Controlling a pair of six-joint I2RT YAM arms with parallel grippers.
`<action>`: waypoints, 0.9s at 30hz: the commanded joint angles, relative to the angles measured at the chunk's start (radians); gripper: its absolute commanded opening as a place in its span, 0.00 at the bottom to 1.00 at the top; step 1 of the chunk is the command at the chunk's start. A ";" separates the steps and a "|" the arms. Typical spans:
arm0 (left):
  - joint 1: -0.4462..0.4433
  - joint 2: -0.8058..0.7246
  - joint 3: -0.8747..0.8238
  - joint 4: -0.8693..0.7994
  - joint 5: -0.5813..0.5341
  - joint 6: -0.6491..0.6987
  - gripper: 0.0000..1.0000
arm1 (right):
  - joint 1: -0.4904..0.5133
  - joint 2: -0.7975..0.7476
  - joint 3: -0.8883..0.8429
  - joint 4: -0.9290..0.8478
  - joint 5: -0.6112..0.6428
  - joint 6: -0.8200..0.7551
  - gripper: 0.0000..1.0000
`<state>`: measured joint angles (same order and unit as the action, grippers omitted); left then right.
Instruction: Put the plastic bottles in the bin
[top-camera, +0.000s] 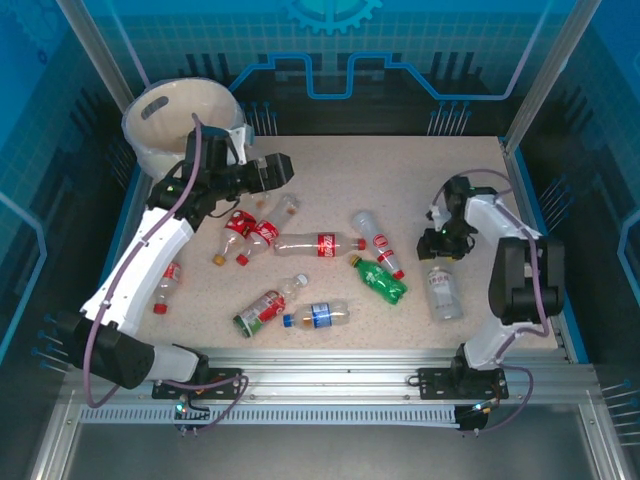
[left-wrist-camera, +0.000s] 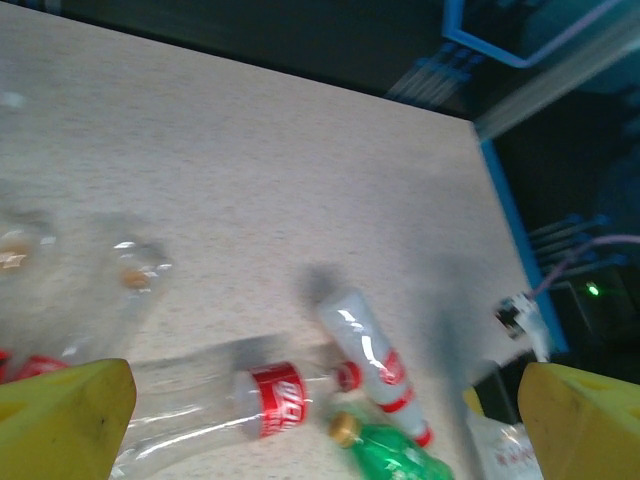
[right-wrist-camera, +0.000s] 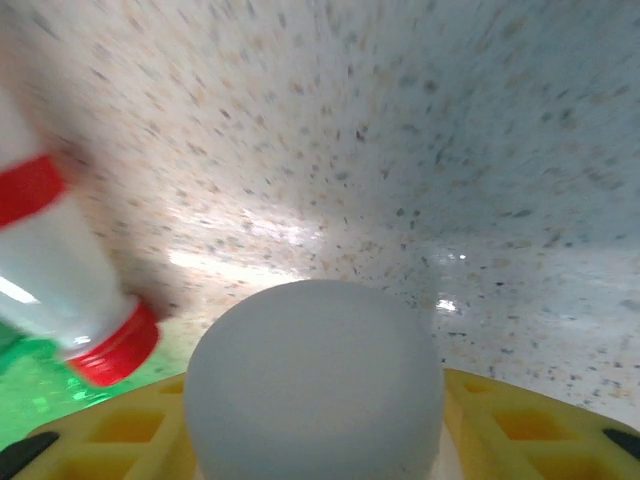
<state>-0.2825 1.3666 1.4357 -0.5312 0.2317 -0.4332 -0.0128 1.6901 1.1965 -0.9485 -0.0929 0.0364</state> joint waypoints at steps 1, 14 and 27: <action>-0.042 0.029 -0.022 0.114 0.223 -0.030 0.99 | -0.052 -0.109 0.047 0.026 -0.157 0.002 0.50; -0.369 0.268 -0.030 0.230 0.303 0.056 0.99 | -0.084 -0.355 -0.045 0.486 -0.617 0.385 0.48; -0.470 0.494 0.120 0.336 0.271 0.035 0.99 | -0.025 -0.397 -0.127 0.602 -0.673 0.519 0.46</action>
<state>-0.7425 1.8462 1.5024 -0.2569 0.5026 -0.3870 -0.0635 1.3285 1.0859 -0.3870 -0.7307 0.5179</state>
